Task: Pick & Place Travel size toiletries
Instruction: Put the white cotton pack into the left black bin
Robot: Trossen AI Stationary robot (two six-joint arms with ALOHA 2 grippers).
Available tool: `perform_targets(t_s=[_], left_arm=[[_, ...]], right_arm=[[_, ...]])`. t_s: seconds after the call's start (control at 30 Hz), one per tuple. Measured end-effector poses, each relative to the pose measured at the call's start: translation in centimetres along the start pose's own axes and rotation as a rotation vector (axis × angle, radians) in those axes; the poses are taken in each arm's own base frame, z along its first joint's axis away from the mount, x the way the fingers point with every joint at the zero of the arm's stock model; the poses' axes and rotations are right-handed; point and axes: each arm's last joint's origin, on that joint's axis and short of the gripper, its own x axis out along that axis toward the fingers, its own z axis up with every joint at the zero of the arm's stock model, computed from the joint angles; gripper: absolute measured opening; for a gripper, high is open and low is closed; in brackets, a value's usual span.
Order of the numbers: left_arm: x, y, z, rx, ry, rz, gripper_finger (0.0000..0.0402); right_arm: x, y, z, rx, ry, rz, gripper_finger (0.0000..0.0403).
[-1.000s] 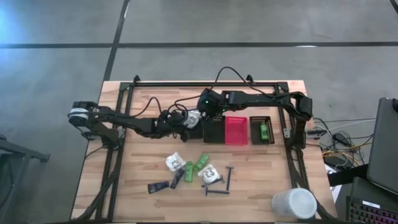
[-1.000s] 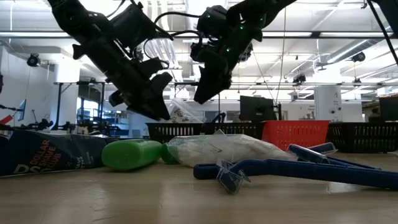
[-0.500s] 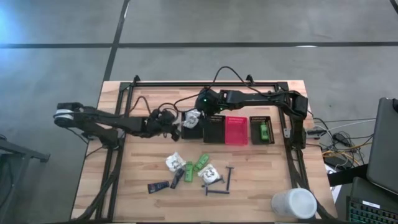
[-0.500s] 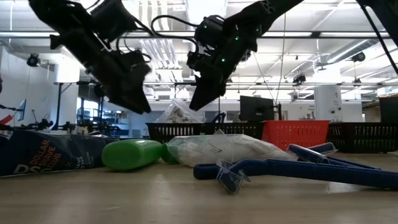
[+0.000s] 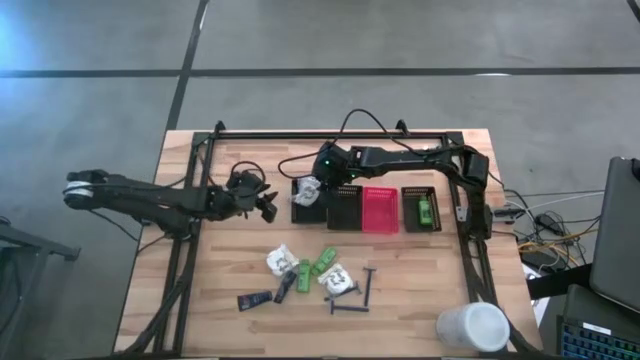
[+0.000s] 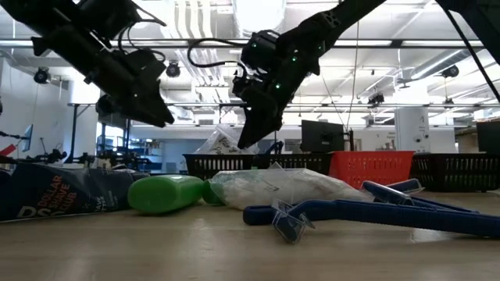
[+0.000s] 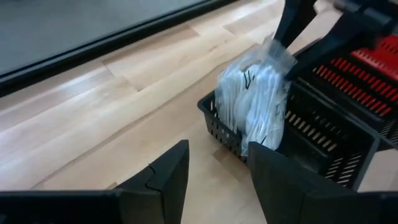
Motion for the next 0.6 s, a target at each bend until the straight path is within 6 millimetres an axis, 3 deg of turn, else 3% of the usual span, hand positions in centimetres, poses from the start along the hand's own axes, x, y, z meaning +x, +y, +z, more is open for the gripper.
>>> perform_targets(t_s=[0.4,0.6], left_arm=[[-0.3,0.1,0.1,-0.011,-0.011,-0.008,0.0169],[-0.3,0.1,0.1,-0.012,-0.012,-0.008,0.0169]], right_arm=[[-0.7,-0.2,0.2,-0.018,-0.010,-0.052,0.0019],[-1.5,-0.2,1.0,-0.057,-0.013,-0.056,0.0010]])
